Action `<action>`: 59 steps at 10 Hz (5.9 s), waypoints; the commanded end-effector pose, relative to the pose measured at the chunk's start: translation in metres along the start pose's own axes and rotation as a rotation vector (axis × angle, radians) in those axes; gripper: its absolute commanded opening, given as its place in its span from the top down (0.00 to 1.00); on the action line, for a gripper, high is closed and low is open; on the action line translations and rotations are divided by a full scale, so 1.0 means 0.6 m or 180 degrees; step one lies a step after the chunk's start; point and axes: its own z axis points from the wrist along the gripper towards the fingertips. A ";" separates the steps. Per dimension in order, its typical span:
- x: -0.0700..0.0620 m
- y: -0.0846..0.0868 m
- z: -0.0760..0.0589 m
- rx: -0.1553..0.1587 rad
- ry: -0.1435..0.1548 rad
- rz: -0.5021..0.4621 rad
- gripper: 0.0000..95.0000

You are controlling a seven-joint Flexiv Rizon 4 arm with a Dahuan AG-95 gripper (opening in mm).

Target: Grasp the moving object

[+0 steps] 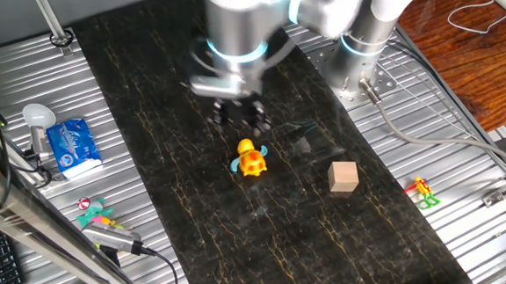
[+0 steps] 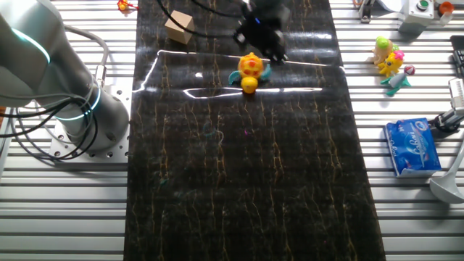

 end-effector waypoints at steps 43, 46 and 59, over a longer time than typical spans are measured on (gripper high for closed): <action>-0.015 -0.021 -0.104 -0.0023 0.0289 0.0750 1.00; -0.015 -0.015 -0.117 -0.0028 0.0226 0.0808 1.00; -0.018 0.008 -0.162 0.0066 0.0118 0.1111 1.00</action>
